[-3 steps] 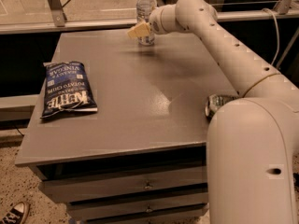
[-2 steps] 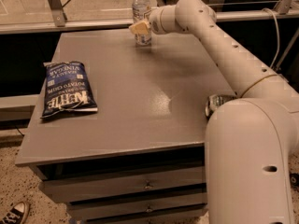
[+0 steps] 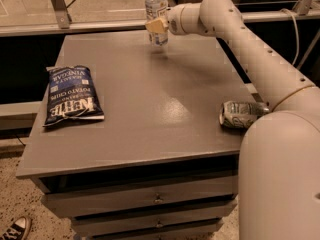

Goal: Move blue plastic bottle near 7up can

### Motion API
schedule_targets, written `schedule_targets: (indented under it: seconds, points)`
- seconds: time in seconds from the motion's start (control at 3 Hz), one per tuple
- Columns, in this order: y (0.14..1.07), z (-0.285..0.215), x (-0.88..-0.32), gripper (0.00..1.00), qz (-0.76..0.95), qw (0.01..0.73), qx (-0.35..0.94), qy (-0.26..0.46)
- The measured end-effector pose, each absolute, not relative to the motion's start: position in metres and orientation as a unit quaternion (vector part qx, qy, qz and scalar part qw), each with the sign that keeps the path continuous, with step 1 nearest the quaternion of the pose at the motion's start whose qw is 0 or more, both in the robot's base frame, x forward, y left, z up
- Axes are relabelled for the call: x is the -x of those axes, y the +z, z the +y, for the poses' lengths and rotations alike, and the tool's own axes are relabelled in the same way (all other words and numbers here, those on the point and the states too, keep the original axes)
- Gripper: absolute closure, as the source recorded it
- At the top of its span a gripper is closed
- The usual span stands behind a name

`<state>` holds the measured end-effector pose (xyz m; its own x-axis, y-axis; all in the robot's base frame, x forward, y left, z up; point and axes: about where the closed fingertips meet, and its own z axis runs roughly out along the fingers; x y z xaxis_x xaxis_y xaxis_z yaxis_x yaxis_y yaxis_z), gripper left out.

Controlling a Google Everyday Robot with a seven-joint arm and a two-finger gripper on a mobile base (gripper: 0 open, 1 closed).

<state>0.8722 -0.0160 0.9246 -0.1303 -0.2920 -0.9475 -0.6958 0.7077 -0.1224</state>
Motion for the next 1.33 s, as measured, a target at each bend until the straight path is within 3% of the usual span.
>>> schedule_targets:
  seconds: [0.33,1.33]
  points:
    - [0.944,-0.035,-0.824,1.00,0.717,0.566,0.353,0.204]
    - [0.953,-0.147,-0.712,1.00,0.718,0.544,0.383,0.203]
